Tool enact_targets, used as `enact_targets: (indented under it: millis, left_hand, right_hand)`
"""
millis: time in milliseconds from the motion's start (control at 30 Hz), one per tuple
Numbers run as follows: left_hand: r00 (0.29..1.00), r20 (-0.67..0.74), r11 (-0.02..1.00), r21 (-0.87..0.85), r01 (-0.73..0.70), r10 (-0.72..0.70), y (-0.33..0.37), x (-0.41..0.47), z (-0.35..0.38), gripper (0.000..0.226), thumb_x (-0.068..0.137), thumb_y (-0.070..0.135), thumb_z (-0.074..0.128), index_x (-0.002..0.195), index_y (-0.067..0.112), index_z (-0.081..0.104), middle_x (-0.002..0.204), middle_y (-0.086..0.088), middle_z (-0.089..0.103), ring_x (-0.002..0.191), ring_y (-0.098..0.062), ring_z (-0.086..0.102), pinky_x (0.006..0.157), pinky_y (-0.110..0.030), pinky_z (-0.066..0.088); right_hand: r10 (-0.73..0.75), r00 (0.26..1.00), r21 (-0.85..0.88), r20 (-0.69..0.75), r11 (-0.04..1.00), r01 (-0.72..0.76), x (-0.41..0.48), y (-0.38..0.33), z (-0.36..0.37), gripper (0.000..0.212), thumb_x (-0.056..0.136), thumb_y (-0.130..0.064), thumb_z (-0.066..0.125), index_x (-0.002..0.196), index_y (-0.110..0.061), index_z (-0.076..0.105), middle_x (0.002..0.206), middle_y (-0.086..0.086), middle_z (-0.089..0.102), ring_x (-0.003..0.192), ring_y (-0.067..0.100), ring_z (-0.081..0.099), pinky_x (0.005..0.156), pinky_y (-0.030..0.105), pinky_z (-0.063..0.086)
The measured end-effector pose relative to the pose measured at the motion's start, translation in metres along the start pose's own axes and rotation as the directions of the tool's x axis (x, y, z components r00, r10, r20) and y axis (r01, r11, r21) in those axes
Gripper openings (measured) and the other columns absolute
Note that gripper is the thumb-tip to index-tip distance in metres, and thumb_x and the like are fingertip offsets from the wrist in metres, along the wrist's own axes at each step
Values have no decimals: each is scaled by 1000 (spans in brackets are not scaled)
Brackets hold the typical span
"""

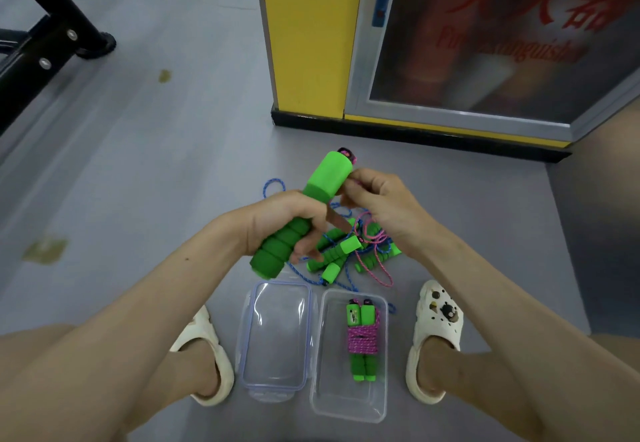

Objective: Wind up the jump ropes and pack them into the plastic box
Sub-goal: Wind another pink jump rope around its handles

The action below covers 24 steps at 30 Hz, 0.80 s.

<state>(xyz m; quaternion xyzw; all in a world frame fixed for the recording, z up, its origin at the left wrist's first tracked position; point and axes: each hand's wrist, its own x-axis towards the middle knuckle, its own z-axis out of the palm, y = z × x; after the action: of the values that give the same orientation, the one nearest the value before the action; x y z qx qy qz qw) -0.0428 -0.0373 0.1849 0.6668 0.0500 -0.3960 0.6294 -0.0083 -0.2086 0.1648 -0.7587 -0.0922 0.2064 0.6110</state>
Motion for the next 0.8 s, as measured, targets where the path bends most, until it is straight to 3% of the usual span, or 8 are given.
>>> enact_targets:
  millis: [67,167,267,367,467,567,633,800]
  left_hand:
    - [989,147,987,-158,0,24,-3,0,-4,43,68,14,45,96,-13,64,33,-5,38,30,-15,34,71,-33,52]
    - [927,356,934,-357,16,120,-7,8,-4,73,65,16,59,107,-37,34,33,-3,40,29,-14,40,69,-29,56]
    - [827,489,843,-537,36,276,-6,11,2,53,72,17,57,107,-24,55,40,-3,50,35,-14,49,77,-31,55]
    - [804,467,743,-668,48,368,0,11,10,43,78,11,49,111,-17,56,47,-7,56,42,-17,55,83,-38,52]
    - [846,375,653,-756,43,379,6,14,20,51,75,10,56,117,-17,51,57,-11,59,54,-23,59,91,-43,50]
    - [869,261,612,-788,-58,419,13,15,27,59,77,9,51,133,-10,45,93,-19,69,92,-33,66,109,-43,34]
    - [859,222,601,-790,-119,461,17,15,28,64,77,7,50,139,-7,39,119,-29,61,115,-39,58,113,-45,26]
    - [864,125,567,-798,-204,488,21,20,21,88,65,3,59,147,9,30,139,-27,47,128,-35,48,112,-40,33]
  right_hand:
    - [20,1000,67,-12,998,-19,0,-2,2,19,96,-13,50,85,-18,64,84,11,65,82,20,58,83,27,48]
    - [72,997,228,-7,971,-69,-2,-4,3,17,95,-13,52,85,-13,65,79,9,63,76,17,56,79,29,45]
    - [113,990,446,89,884,-141,-5,-4,5,14,93,-11,51,91,-6,63,82,11,62,75,15,58,75,25,49]
    - [179,976,595,121,774,-216,-5,-5,7,15,93,-8,49,98,2,59,85,14,58,73,18,58,61,22,54]
    - [206,970,607,132,756,-243,-9,-1,13,21,95,2,43,104,7,61,65,7,61,50,9,56,39,14,40]
    - [130,989,433,66,890,-146,-11,8,18,45,95,4,40,83,-27,71,76,-2,68,78,16,66,65,15,44]
    - [137,990,159,-16,978,-133,-10,9,19,33,96,4,39,98,-19,63,99,9,66,99,24,64,76,20,46]
    - [93,996,-32,16,995,-92,-16,7,16,19,90,0,55,74,-5,63,55,-5,61,46,-1,52,51,11,43]
